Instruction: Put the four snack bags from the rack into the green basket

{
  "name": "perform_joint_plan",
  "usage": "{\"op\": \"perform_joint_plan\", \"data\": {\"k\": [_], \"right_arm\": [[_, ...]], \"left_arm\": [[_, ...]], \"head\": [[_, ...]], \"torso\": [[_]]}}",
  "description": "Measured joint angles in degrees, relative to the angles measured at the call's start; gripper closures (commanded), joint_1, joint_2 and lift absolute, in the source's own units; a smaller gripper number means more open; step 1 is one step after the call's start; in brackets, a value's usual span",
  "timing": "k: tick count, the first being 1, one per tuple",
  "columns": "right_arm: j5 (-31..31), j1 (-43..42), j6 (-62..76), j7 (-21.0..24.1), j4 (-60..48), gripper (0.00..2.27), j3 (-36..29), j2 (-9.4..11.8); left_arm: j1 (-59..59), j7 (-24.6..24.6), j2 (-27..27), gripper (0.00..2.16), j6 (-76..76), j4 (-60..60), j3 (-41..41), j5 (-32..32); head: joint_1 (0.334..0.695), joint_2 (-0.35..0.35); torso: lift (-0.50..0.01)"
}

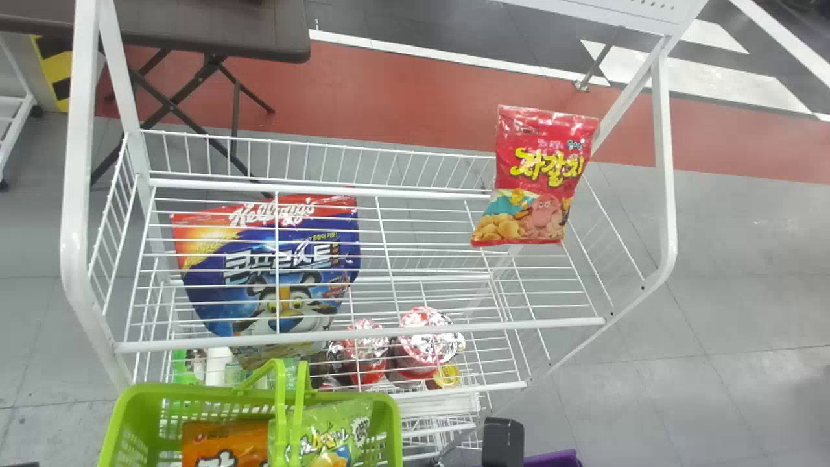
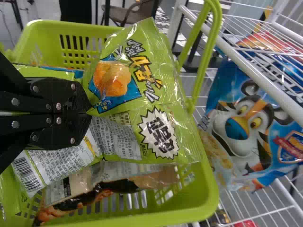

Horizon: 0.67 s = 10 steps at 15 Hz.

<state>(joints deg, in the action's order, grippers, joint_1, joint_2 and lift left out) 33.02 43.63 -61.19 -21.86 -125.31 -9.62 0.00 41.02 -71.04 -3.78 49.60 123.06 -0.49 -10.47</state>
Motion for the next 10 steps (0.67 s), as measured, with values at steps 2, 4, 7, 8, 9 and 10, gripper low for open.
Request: {"op": "perform_joint_plan", "data": {"k": [2,4,7,8,9,10], "right_arm": [[-0.4,-0.1,0.3,-0.1,0.1,0.00,0.3,0.0],[-1.0,0.1,0.2,-0.1,-0.2,0.05,0.1,0.0],[-3.0,1.0,-0.7,-0.1,-2.6,0.07,-0.4,0.0],[-4.3,1.5,-0.8,-0.1,-3.8,0.07,-0.4,0.0],[-5.6,1.9,-0.5,0.0,-5.3,0.07,-0.4,0.0],[-6.7,2.1,0.4,0.5,-6.5,0.07,-0.5,0.0]], "left_arm": [[0.0,0.0,0.0,1.84,0.0,0.0,-0.2,0.1],[0.0,0.1,0.0,1.84,0.0,0.0,-0.2,0.2],[0.0,0.2,0.0,1.84,0.0,-0.1,-0.3,0.3],[-0.1,0.2,0.1,1.84,0.0,-0.2,-0.3,0.3],[-0.1,0.2,0.1,1.84,-0.1,-0.2,-0.3,0.3],[-0.2,0.2,0.1,1.84,-0.1,-0.3,-0.3,0.3]], "head": [[0.695,-0.332],[0.695,-0.341],[0.695,-0.350],[0.695,-0.350],[0.695,-0.350],[0.695,-0.350]], "torso": [[-0.007],[-0.007],[-0.007],[-0.007],[-0.007],[-0.007]]}}
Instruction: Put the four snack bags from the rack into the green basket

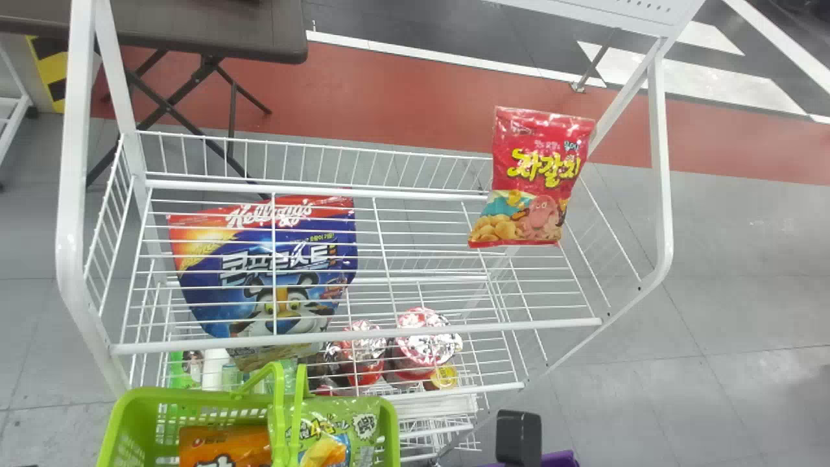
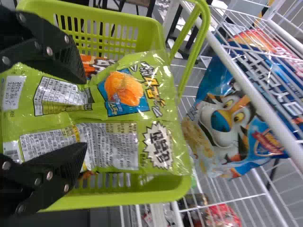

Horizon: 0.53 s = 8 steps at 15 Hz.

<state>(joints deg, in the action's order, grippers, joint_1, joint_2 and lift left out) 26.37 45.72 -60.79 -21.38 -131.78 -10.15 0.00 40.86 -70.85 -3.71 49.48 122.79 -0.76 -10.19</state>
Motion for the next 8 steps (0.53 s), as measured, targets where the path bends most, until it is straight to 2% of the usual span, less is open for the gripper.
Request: {"op": "perform_joint_plan", "data": {"k": [2,5,8], "right_arm": [[-1.5,-0.1,4.3,0.5,-1.6,0.07,-0.3,0.0],[-7.0,-1.7,22.4,1.2,-2.5,0.07,0.4,0.0],[-12.8,-8.9,34.9,3.9,0.9,0.07,0.5,0.0]], "left_arm": [[0.0,-0.1,0.0,1.84,-0.2,0.0,0.0,0.0],[0.1,-0.1,-0.1,1.84,-0.3,0.0,0.0,0.0],[0.1,0.0,-0.1,1.84,-0.3,0.0,-0.2,0.1]], "head": [[0.695,-0.350],[0.695,-0.350],[0.695,-0.350]], "torso": [[-0.007],[-0.007],[-0.007]]}}
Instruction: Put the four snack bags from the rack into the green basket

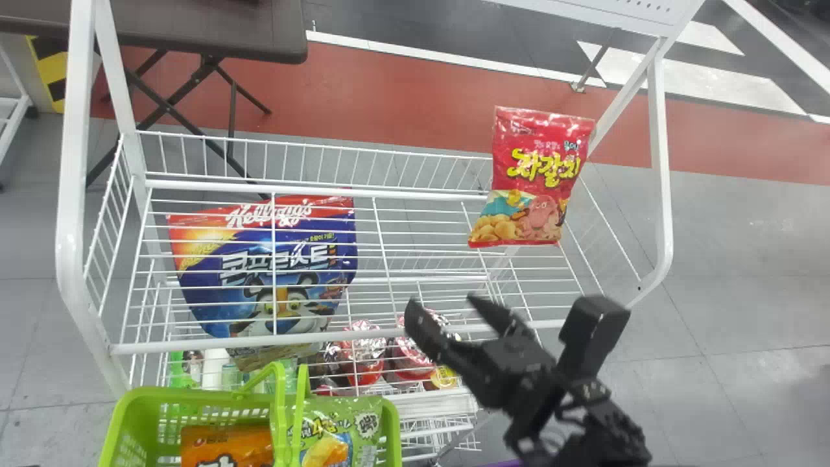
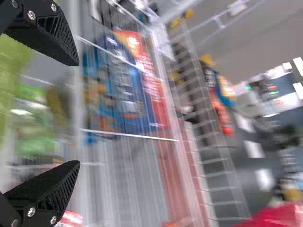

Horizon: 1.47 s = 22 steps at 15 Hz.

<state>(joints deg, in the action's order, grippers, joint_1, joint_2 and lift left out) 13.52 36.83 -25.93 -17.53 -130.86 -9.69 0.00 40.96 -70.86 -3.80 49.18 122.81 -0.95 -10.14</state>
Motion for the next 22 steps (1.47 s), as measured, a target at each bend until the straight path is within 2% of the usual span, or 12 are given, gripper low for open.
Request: {"op": "perform_joint_plan", "data": {"k": [4,7,10,14,16,17,18,19,20,22], "right_arm": [[-5.4,-12.8,7.3,4.7,9.1,0.07,-2.3,0.0],[-10.1,-21.9,7.5,6.4,16.1,0.07,-5.4,0.0],[-12.7,-27.9,5.5,6.4,21.7,0.07,-8.6,0.1],[-13.5,-33.3,2.3,6.0,27.7,0.07,-10.8,1.8],[-13.7,-35.8,-1.1,4.9,30.1,0.16,-11.9,2.7],[-13.7,-36.8,-3.5,4.2,30.9,0.32,-12.0,3.3],[-13.5,-37.6,-5.7,3.4,31.3,0.99,-12.1,3.6],[-13.4,-38.0,-7.4,2.5,31.5,2.05,-12.1,3.8],[-13.2,-38.0,-8.7,1.9,31.4,2.22,-12.1,3.8],[-12.3,-36.7,-10.4,0.6,30.2,2.23,-12.1,3.8]], "left_arm": [[-0.3,0.2,-0.3,1.84,0.0,-0.3,0.1,0.1],[-0.8,0.2,-0.6,1.84,0.1,-0.8,0.2,0.0],[-1.2,0.2,-0.8,1.84,0.5,-1.0,0.4,-0.2],[-1.7,0.1,-0.9,1.84,1.2,-0.9,0.1,-0.2],[-1.7,0.1,-1.0,1.84,1.2,-0.9,0.1,-0.2],[-1.7,0.1,-1.1,1.84,1.2,-0.9,0.1,-0.3],[-1.7,0.2,-1.1,1.84,1.2,-0.9,0.1,-0.3],[-1.7,0.2,-1.1,1.84,1.2,-0.9,0.0,-0.2],[-1.7,0.2,-1.1,1.84,1.2,-0.9,-0.1,-0.2],[-1.6,0.2,-1.0,1.84,1.2,-0.9,-0.1,-0.1]], "head": [[0.695,-0.350],[0.695,-0.350],[0.695,-0.350],[0.695,-0.350],[0.695,-0.350],[0.695,-0.350],[0.695,-0.350],[0.695,-0.350],[0.695,-0.350],[0.695,-0.350]], "torso": [[-0.007],[-0.007],[-0.007],[-0.007],[-0.007],[-0.007],[-0.007],[-0.007],[-0.007],[-0.007]]}}
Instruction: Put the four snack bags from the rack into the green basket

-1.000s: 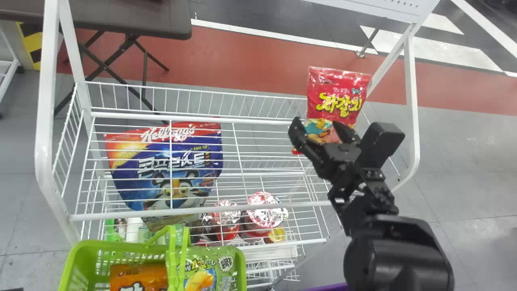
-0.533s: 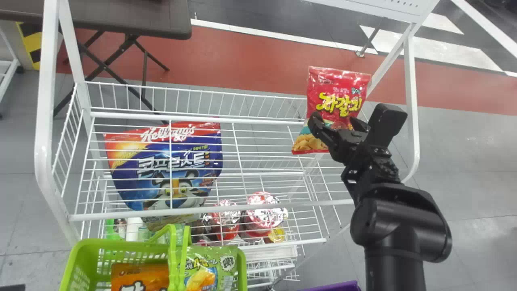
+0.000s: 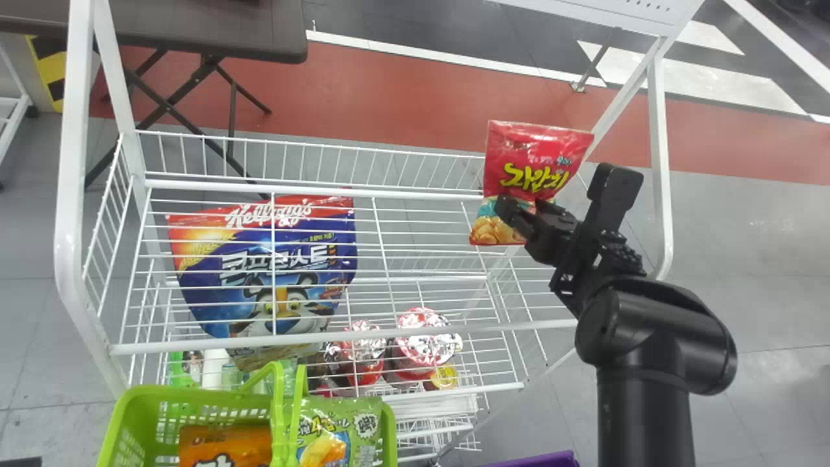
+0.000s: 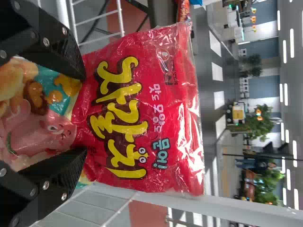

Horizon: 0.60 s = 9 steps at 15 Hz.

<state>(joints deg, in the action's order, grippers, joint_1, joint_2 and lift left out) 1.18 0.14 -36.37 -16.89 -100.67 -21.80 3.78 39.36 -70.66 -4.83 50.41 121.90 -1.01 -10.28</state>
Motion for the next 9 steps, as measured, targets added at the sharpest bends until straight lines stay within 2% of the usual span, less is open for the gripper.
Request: {"op": "perform_joint_plan", "data": {"k": [9], "right_arm": [[7.7,9.4,1.3,-0.1,-14.0,2.23,-1.8,-0.7]], "left_arm": [[0.4,0.0,0.5,1.84,0.0,0.3,-0.1,0.3]], "head": [[0.695,-0.350]], "torso": [[-0.007]]}}
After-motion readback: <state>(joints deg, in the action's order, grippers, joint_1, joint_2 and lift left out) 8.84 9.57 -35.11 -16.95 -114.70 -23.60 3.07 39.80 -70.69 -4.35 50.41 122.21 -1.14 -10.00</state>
